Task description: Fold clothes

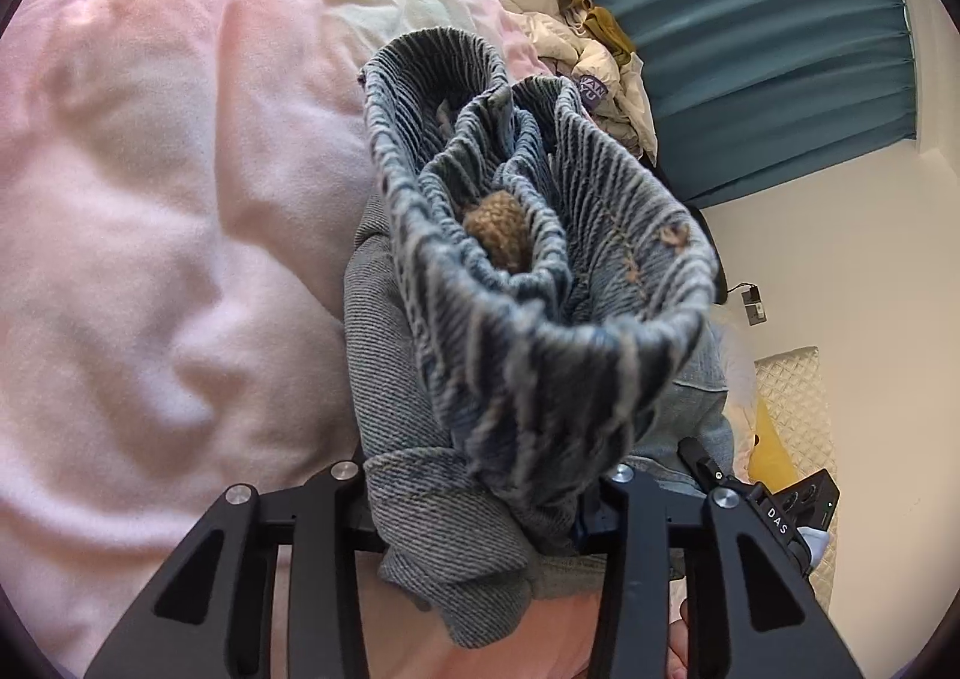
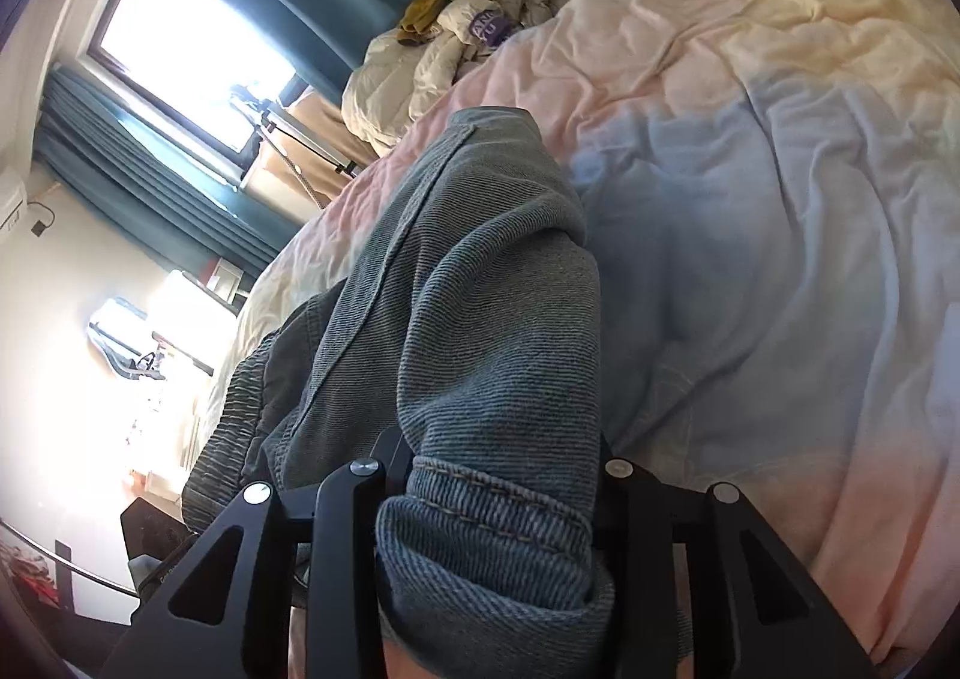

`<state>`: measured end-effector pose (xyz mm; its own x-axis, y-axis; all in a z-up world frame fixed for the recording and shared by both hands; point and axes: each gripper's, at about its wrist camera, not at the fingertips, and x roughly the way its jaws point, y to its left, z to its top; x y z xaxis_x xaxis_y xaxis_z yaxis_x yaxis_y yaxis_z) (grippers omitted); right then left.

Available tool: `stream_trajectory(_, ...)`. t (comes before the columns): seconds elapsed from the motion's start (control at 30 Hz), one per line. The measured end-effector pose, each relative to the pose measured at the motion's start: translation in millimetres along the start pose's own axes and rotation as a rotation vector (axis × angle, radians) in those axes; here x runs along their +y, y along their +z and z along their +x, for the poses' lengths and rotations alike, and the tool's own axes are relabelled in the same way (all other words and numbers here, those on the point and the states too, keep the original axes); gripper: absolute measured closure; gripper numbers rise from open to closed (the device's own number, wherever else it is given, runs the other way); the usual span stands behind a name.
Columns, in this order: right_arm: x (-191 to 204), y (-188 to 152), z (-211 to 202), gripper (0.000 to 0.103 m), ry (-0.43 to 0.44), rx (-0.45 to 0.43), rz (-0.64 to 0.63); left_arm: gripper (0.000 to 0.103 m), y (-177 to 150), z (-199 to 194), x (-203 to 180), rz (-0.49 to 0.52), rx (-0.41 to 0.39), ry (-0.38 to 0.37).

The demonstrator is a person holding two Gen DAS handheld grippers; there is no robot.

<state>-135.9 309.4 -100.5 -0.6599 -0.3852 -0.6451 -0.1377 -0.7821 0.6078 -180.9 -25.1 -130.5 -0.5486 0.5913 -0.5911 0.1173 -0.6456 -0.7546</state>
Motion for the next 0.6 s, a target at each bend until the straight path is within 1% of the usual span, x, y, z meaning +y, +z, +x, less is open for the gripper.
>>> stream_trajectory(0.13,17.5,-7.2,-11.7,0.072,-0.006,-0.025,-0.062,0.069,-4.3,-11.2,-1.7,0.006,-0.023,-0.004)
stream_trajectory(0.23,26.6,-15.7,-23.7,0.072,-0.012,-0.035,-0.094,0.07,-6.1,-14.5,-5.4,0.041,-0.032,0.016)
stream_trajectory(0.33,25.4,-23.8,-31.8,0.072,-0.024,-0.032,-0.088,0.07,-7.8,-15.5,-13.5,0.07,-0.038,0.04)
stream_trajectory(0.43,25.4,-28.4,-37.8,0.072,-0.036,-0.024,-0.082,0.071,-19.7,-29.3,-16.7,0.099,-0.048,0.059)
stream_trajectory(0.6,30.9,-30.3,-59.0,0.073,-0.036,-0.031,-0.099,0.074,-39.4,-60.4,-26.5,0.11,-0.06,0.037)
